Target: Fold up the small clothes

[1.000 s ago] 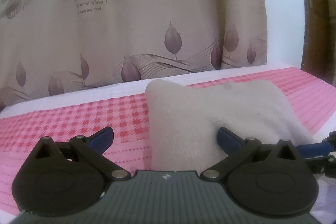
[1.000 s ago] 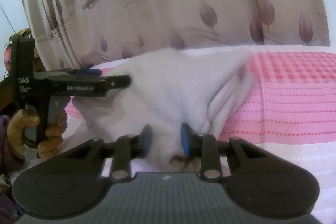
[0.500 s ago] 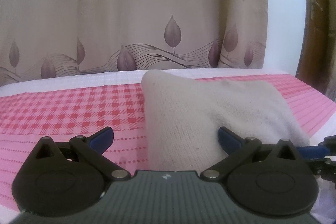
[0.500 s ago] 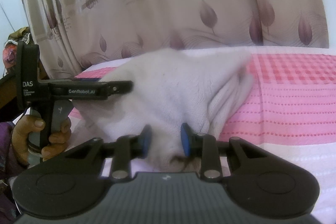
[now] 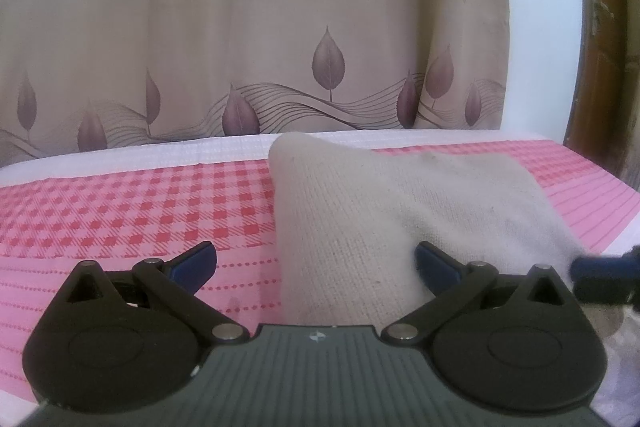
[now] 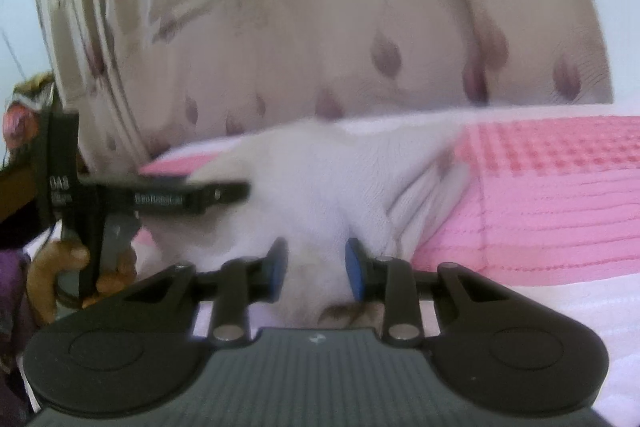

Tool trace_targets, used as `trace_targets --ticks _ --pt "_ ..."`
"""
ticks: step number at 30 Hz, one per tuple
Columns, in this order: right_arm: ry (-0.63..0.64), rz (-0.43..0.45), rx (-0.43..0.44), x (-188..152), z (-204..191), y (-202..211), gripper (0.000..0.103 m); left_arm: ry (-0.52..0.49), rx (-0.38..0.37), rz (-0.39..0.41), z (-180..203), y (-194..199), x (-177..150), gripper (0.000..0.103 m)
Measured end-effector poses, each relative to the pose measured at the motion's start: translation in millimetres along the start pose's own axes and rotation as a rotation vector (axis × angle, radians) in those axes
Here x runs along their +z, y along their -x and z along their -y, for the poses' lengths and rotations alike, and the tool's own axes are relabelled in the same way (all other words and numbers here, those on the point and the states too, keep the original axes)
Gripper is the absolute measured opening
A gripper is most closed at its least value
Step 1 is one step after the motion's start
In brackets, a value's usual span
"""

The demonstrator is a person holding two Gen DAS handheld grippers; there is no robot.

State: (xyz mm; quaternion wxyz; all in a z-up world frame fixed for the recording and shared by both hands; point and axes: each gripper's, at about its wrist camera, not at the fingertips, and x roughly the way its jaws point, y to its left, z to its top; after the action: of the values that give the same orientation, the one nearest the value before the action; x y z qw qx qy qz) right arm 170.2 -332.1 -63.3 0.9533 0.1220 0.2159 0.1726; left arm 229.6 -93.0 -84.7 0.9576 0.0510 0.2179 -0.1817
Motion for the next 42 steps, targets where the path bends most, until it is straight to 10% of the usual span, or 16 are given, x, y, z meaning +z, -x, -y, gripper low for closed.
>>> trace_targets --ticks 7,9,11,16,23,32,42 --pt "-0.015 0.024 -0.019 0 2 3 0.041 -0.004 -0.001 -0.003 1 0 0 0.103" --pt "-0.019 0.029 -0.014 0 2 3 0.058 -0.006 -0.004 -0.004 1 -1 0 0.103" --pt "-0.016 0.037 -0.067 0 1 4 0.103 -0.001 -0.006 -0.007 -1 -1 1 0.103" --pt "-0.087 0.077 -0.114 0 10 7 0.103 0.02 -0.02 -0.016 -3 -2 1 0.103" --pt "-0.07 -0.122 -0.079 7 9 -27 0.103 0.048 -0.051 -0.036 -8 -4 2 0.103" --pt "-0.449 -0.151 0.172 17 66 -52 0.098 0.328 -0.312 -0.201 -56 -35 -2 0.103" --pt "-0.457 -0.151 0.189 26 80 -70 0.088 0.257 -0.462 -0.273 -55 -79 16 0.103"
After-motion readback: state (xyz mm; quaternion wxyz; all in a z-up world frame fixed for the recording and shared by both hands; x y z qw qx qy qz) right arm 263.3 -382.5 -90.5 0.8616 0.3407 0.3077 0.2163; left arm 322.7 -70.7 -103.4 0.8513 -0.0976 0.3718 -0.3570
